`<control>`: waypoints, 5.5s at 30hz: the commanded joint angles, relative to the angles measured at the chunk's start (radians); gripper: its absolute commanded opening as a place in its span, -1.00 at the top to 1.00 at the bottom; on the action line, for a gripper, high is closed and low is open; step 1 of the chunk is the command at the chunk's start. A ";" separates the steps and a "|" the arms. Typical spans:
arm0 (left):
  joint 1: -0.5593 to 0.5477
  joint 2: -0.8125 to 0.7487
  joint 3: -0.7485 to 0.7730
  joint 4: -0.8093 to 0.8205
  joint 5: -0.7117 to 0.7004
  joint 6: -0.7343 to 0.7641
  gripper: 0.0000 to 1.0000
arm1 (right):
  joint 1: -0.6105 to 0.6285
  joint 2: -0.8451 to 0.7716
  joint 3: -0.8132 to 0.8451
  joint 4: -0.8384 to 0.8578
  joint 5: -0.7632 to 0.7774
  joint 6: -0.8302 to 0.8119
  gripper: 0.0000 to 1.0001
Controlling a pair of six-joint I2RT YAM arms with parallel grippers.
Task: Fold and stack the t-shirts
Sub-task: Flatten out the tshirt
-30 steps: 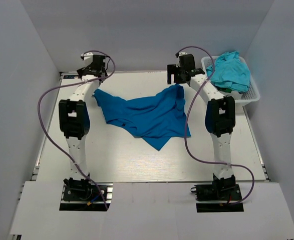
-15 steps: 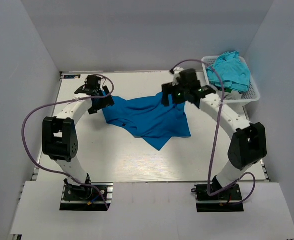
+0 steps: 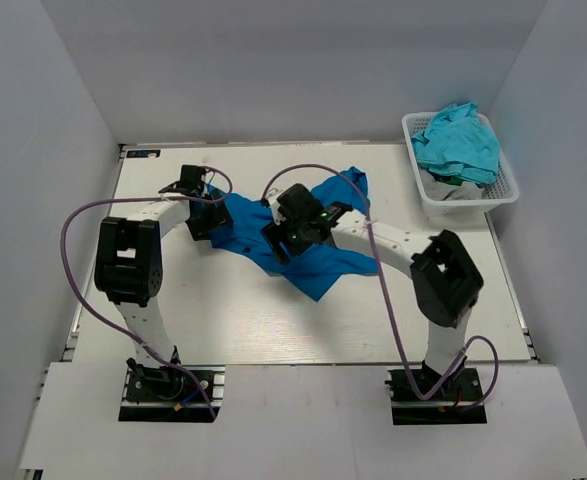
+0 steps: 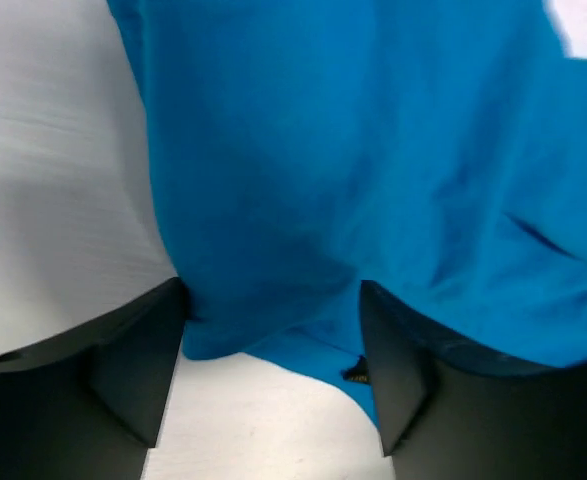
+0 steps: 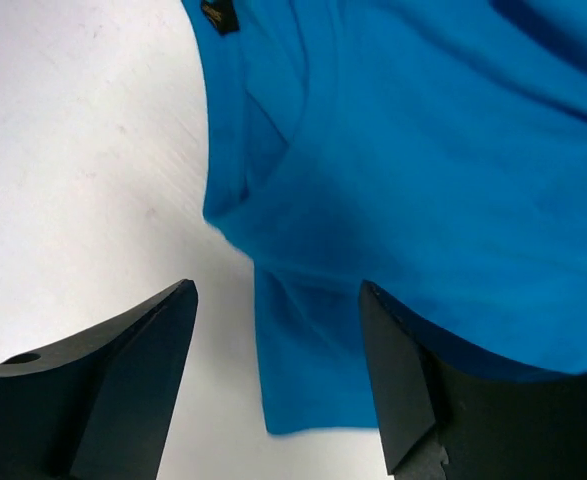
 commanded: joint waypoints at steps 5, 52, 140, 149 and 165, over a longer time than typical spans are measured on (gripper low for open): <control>0.001 -0.020 -0.020 0.018 0.024 -0.005 -0.43 | 0.071 0.131 0.154 0.000 0.055 0.024 -0.43; -0.164 -0.226 -0.162 0.004 0.310 0.063 -0.88 | -0.320 -0.262 -0.503 0.089 -0.033 0.316 -0.62; 0.081 -0.985 1.025 -0.224 0.374 -0.038 1.00 | -0.320 -1.046 0.560 -0.046 -0.211 0.089 1.00; 0.081 -0.913 0.803 -0.118 0.484 -0.090 1.00 | -0.317 -1.038 0.360 0.026 -0.016 0.087 1.00; 0.083 -0.122 0.218 0.117 0.247 -0.003 -0.24 | -0.489 -0.095 0.081 0.199 0.333 0.245 1.00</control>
